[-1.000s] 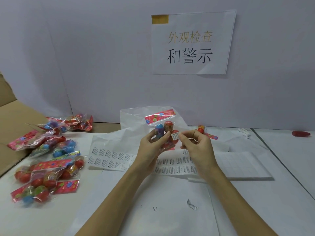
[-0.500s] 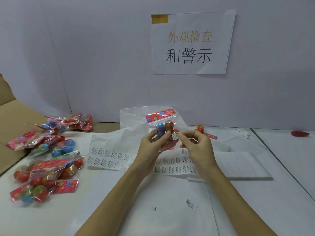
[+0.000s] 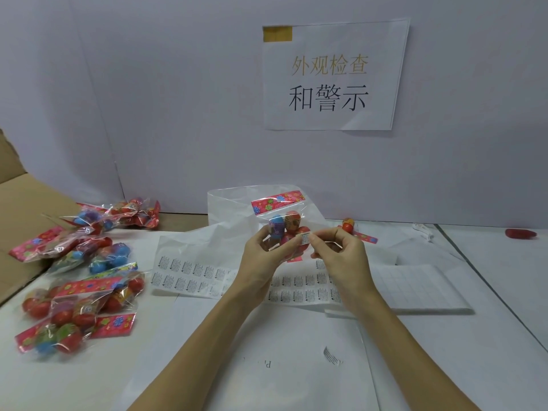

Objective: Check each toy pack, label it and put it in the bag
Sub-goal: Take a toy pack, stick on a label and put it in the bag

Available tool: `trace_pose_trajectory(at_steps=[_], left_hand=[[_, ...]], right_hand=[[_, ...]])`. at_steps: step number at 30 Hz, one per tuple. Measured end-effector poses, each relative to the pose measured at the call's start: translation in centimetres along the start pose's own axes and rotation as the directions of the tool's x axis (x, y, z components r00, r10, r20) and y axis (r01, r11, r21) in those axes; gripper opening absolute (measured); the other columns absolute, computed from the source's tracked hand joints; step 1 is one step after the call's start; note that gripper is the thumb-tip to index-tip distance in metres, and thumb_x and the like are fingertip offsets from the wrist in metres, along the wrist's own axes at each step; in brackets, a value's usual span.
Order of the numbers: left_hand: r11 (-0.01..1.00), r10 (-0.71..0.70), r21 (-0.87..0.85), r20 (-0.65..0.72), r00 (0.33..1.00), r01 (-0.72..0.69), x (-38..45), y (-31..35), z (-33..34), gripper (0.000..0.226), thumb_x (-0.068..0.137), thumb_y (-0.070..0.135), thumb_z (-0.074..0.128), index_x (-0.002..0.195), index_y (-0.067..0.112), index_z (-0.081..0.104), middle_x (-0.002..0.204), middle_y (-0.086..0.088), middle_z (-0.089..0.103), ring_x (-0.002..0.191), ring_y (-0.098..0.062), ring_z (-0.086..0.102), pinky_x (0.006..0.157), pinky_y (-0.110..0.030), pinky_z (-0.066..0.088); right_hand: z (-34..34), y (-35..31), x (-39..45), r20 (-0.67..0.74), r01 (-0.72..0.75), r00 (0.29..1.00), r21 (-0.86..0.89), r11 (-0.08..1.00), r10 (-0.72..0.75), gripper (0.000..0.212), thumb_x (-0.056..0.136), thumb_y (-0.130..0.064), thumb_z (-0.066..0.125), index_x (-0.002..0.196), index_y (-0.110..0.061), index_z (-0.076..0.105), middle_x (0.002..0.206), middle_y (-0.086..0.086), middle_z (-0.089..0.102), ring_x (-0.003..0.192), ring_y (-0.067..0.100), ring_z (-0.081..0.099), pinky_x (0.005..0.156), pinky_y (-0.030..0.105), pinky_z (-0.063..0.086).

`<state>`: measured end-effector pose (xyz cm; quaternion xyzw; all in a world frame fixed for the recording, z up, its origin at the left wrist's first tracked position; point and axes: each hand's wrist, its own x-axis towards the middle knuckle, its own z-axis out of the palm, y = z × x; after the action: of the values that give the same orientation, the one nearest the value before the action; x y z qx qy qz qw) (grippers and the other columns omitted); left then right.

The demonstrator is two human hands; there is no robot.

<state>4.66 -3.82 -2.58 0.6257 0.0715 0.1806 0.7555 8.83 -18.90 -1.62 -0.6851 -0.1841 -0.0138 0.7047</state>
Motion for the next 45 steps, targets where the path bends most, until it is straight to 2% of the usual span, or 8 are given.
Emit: trace_pose_trajectory(at_steps=[5,9,13,23,28,33,39,45], left_hand=[[0.999,0.032,0.019,-0.025,0.999,-0.031,0.1,0.0,-0.1,0.053,0.072,0.034,0.091,0.12,0.026,0.07,0.112,-0.002,0.079,0.111,-0.025,0.074,0.103,-0.041,0.055],[0.999,0.023,0.024,-0.036,0.999,-0.022,0.1,0.0,-0.2,0.054,0.071,0.036,0.089,0.12,0.026,0.069,0.114,-0.001,0.079,0.113,-0.023,0.073,0.111,-0.048,0.05],[0.999,0.018,0.027,-0.005,1.0,-0.018,0.0,0.1,-0.1,0.053,0.076,0.033,0.088,0.124,0.022,0.07,0.115,-0.005,0.078,0.112,-0.026,0.073,0.111,-0.049,0.05],[1.0,0.017,-0.015,0.055,0.998,-0.016,-0.5,0.9,0.1,0.062,0.073,0.033,0.091,0.127,0.016,0.067,0.117,-0.008,0.077,0.114,-0.027,0.072,0.111,-0.047,0.05],[0.997,0.016,-0.078,0.061,0.998,-0.011,-0.7,1.1,0.0,0.056,0.077,0.025,0.089,0.127,0.015,0.067,0.115,-0.01,0.078,0.113,-0.031,0.072,0.095,-0.033,0.058],[0.998,0.008,-0.068,0.073,0.997,-0.003,-0.6,0.9,0.1,0.057,0.077,0.027,0.087,0.129,0.013,0.067,0.117,-0.01,0.077,0.114,-0.028,0.072,0.107,-0.043,0.053],[1.0,0.026,0.012,0.126,0.992,-0.027,-0.5,1.1,-0.3,0.032,0.087,0.011,0.082,0.111,0.031,0.079,0.102,-0.005,0.08,0.09,-0.01,0.074,0.075,-0.017,0.054],[0.99,-0.002,0.14,0.159,0.987,-0.02,-0.6,1.1,-0.4,0.044,0.082,0.024,0.089,0.121,0.018,0.069,0.097,-0.007,0.08,0.085,-0.016,0.074,0.066,-0.016,0.05]], right_hand=[[0.5,0.3,-0.1,-0.056,0.012,0.998,0.048,0.999,-0.009,0.019,0.094,-0.02,0.075,0.11,-0.023,0.064,0.09,-0.01,0.075,0.075,0.012,0.075,0.064,0.019,0.059],[0.0,0.5,0.6,-0.138,-0.189,0.964,0.238,0.953,0.226,0.04,0.097,-0.023,0.073,0.13,-0.021,0.053,0.102,0.007,0.071,0.065,0.01,0.072,0.068,0.026,0.059],[0.2,0.1,0.2,0.055,-0.189,0.981,0.103,0.976,0.184,0.032,0.087,-0.056,0.071,0.11,-0.034,0.071,0.098,-0.002,0.075,0.075,0.012,0.073,0.069,0.025,0.06],[-0.2,-0.6,0.1,0.203,-0.351,0.936,0.468,0.811,0.289,0.034,0.089,-0.035,0.07,0.111,-0.01,0.076,0.094,0.007,0.077,0.073,0.013,0.07,0.068,0.022,0.059],[0.1,-0.3,0.2,0.199,-0.257,0.961,0.39,0.884,0.192,0.025,0.092,-0.039,0.071,0.103,-0.019,0.079,0.092,0.003,0.075,0.075,0.013,0.067,0.073,0.023,0.058],[0.0,-0.1,0.2,0.216,-0.28,0.954,0.395,0.875,0.208,0.022,0.093,-0.035,0.064,0.098,-0.021,0.08,0.088,0.003,0.074,0.071,0.011,0.065,0.071,0.024,0.06],[0.3,0.0,0.3,0.161,-0.223,0.967,0.144,0.964,0.199,0.054,0.087,-0.062,0.065,0.125,-0.025,0.067,0.112,-0.003,0.078,0.106,0.017,0.073,0.089,0.033,0.058],[-0.8,-0.2,0.7,0.257,-0.361,0.93,0.488,0.795,0.264,0.037,0.086,-0.03,0.079,0.118,-0.013,0.076,0.12,0.014,0.075,0.112,0.025,0.072,0.095,0.036,0.057]])
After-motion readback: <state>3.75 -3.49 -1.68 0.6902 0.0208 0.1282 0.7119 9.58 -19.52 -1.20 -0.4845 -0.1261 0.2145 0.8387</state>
